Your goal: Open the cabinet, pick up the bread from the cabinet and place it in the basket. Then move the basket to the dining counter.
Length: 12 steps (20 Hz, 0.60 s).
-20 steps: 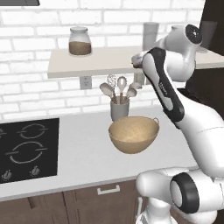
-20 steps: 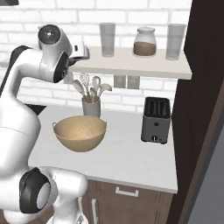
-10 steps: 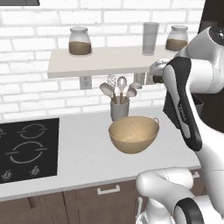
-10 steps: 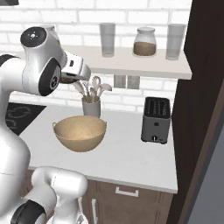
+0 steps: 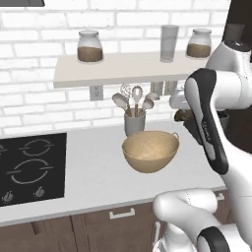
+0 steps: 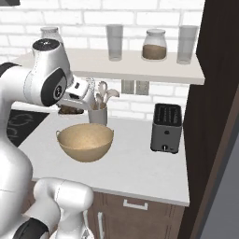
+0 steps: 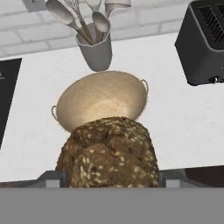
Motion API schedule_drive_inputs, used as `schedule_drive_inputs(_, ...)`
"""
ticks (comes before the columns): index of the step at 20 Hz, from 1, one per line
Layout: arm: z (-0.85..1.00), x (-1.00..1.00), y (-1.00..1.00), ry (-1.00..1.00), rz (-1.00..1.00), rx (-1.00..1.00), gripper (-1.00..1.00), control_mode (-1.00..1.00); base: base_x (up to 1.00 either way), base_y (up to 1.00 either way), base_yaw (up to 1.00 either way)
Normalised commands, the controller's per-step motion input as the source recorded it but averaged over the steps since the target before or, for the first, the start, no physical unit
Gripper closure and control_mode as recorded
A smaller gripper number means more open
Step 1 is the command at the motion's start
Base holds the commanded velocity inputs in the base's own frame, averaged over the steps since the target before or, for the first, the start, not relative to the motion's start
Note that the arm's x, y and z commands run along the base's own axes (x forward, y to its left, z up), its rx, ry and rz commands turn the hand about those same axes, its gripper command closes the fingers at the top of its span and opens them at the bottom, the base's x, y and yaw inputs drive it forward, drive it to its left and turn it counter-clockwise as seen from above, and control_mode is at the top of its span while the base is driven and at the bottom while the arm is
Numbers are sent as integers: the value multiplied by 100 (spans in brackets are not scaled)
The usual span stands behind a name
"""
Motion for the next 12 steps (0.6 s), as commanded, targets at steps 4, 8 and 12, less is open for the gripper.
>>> schedule_drive_inputs(4,-95,-3,8,9,0,0,100,-100,0,0,0)
schedule_drive_inputs(8,-65,4,13,-7,0,0,100,-100,0,0,0)
schedule_drive_inputs(12,-44,47,18,-8,1,0,100,-100,0,0,0)
